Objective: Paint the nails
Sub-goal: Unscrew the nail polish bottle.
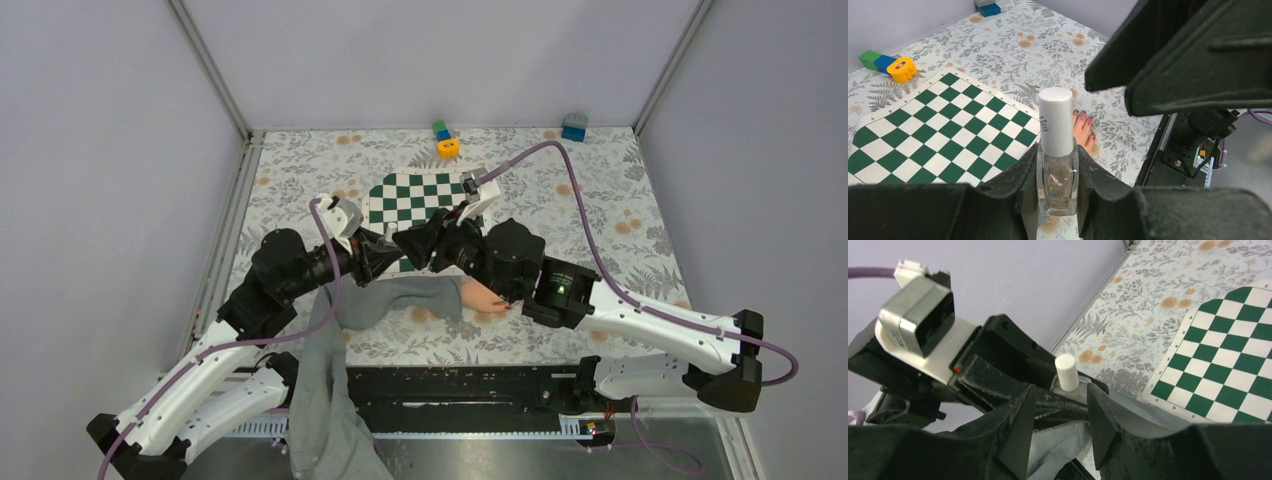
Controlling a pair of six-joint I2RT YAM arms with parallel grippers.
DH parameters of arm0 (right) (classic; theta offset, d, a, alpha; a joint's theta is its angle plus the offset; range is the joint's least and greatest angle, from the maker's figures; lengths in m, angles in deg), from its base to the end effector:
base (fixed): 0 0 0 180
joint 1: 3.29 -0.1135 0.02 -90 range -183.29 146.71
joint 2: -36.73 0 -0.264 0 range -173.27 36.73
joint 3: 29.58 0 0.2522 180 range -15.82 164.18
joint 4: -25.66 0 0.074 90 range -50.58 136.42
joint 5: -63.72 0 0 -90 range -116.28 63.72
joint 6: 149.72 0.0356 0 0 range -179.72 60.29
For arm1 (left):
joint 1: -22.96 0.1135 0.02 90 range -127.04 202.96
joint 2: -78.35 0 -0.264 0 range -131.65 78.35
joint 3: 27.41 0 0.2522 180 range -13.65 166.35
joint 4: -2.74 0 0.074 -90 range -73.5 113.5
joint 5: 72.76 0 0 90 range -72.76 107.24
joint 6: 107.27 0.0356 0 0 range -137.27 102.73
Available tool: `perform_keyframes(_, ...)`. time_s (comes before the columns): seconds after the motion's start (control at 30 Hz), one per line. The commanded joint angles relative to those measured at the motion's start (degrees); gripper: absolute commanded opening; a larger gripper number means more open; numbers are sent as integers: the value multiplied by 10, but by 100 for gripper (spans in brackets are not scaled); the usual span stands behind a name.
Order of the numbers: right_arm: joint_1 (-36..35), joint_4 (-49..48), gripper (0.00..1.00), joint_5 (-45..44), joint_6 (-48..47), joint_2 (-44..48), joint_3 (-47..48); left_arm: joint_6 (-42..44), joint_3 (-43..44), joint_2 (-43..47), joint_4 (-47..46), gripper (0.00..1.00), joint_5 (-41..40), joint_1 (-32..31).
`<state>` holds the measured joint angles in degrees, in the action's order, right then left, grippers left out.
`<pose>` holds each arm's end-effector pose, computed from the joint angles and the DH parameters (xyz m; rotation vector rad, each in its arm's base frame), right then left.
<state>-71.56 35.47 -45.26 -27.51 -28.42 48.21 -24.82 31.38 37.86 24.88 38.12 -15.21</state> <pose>0.1080 0.2397 0.4136 -0.2299 1.6219 1.1306 0.1224 -0.1124 0.3569 0.7261 1.5511 -0.8997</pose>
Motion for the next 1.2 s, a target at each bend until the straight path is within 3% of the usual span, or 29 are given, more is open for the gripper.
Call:
perform_keyframes(0.0,-2,50,49,-52,-26,-27,70,4,24,1,-19,0,-17,2)
perform_keyframes(0.5,11,59,53,-18,-10,-96,119,-6,22,-10,-29,0,13,2)
perform_keyframes(0.77,18,45,45,-11,-2,-104,115,-6,22,-14,-29,0,15,2)
perform_keyframes(0.97,23,46,26,-8,2,-102,108,-6,22,-16,-29,0,14,2)
perform_keyframes(1.1,27,24,0,4,9,-99,97,-7,22,-16,-28,0,17,2)
perform_keyframes(1.17,27,20,0,9,9,-98,92,-9,22,-16,-31,0,25,2)
